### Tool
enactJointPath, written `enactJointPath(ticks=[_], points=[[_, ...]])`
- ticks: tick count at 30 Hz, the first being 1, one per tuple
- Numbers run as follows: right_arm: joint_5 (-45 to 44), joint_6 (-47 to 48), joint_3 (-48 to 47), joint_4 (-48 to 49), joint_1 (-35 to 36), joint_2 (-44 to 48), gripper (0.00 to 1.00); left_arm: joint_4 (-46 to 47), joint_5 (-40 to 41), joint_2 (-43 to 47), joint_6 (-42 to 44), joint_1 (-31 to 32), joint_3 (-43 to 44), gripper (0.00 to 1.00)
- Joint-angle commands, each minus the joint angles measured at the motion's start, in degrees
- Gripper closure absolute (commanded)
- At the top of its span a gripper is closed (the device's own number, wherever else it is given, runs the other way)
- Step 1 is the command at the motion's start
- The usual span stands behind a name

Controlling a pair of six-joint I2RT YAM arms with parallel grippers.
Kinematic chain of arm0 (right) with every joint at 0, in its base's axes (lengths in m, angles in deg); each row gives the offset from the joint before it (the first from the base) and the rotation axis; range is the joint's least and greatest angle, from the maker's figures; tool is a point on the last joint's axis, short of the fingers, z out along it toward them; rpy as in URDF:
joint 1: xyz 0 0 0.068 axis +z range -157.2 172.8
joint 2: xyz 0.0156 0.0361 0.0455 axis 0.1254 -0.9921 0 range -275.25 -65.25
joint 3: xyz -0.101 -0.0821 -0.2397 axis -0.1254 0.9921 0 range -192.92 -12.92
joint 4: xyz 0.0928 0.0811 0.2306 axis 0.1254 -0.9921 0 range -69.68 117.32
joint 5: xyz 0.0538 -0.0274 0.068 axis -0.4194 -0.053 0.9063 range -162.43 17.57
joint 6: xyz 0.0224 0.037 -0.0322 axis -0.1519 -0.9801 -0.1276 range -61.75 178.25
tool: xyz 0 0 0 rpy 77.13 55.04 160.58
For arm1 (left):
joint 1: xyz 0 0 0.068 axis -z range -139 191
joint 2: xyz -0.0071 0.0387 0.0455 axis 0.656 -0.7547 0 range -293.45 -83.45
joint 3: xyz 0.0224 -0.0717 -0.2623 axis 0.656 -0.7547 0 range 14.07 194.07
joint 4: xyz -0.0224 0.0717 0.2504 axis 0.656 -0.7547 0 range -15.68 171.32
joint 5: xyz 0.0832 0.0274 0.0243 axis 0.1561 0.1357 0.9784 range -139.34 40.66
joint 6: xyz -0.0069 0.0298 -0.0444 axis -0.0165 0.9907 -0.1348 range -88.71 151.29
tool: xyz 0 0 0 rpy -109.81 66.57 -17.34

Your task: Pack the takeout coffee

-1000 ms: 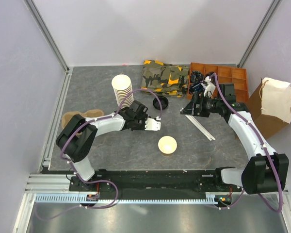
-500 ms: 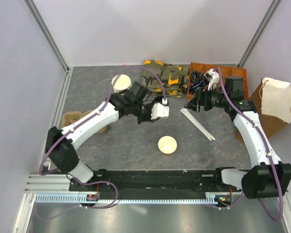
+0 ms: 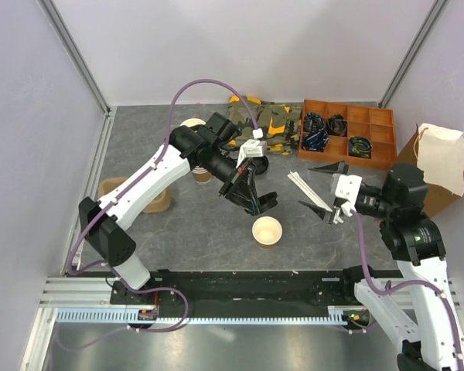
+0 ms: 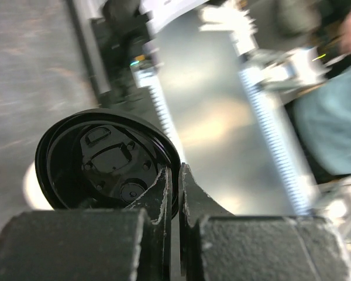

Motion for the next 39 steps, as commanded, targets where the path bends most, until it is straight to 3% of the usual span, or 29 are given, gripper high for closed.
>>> enactJointPath(ticks=[1, 5, 8, 12, 13, 16, 17, 20, 21, 22, 23, 24, 26, 33, 39], points=[[2.4, 11.0, -2.1, -7.7, 3.6, -3.3, 0.16, 3.7, -16.6, -1.4, -11.1, -0.1, 1.1, 0.98], [1.7, 8.6, -0.2, -6.5, 5.6, -1.9, 0.2, 8.8, -18.0, -2.1, -16.9, -0.1, 0.7, 0.98], [-1.6, 2.9, 3.5, 1.4, 6.7, 1.2, 0.32, 13.3, -20.0, -2.5, -22.1, -0.1, -0.3, 0.98], [-2.9, -11.0, 5.8, 9.3, 6.9, 2.1, 0.47, 19.1, -20.0, -2.6, -29.3, -0.3, 0.5, 0.98], [-3.6, -21.8, 6.8, 15.3, 6.9, 2.4, 0.47, 20.5, -19.4, -2.4, -30.4, -0.4, 0.7, 0.98], [-5.0, -35.3, 11.1, 25.1, 6.8, 4.6, 0.49, 31.2, -17.9, -0.3, -39.4, -0.8, -1.3, 0.98], [-5.6, -36.6, 12.3, 26.9, 6.9, 5.5, 0.5, 36.7, -17.6, 0.9, -43.2, -1.0, -3.0, 0.98], [-6.0, -36.1, 14.4, 28.7, 7.0, 7.6, 0.5, 71.4, -15.7, 5.9, -67.7, -1.3, -14.9, 0.98], [-6.1, -35.6, 14.3, 28.6, 6.9, 7.7, 0.5, 83.3, -14.8, 7.0, -86.2, -1.6, -22.2, 0.98], [-6.3, -35.2, 14.3, 28.7, 7.0, 7.8, 0.5, 109.1, -12.8, 6.6, -95.7, -1.9, -24.9, 0.98], [-6.6, -35.4, 14.2, 29.3, 7.0, 7.8, 0.5, 117.1, -12.0, 5.8, -109.4, -1.9, -26.5, 0.98], [-6.7, -35.4, 14.2, 30.0, 6.9, 8.1, 0.5, 121.4, -11.5, 4.8, -111.3, -2.0, -27.3, 0.98], [-6.6, -35.7, 14.3, 31.9, 7.0, 8.4, 0.51, 118.7, -11.3, 5.3, -107.2, -2.1, -27.6, 0.98], [-5.6, -35.2, 17.4, 32.2, 7.0, 11.5, 0.53, 120.8, -10.0, 4.3, -108.8, -2.1, -26.1, 0.98], [-6.6, -38.9, 20.0, 38.7, 7.0, 11.9, 0.56, 120.7, -9.4, 3.7, -108.8, -2.1, -25.3, 0.98]])
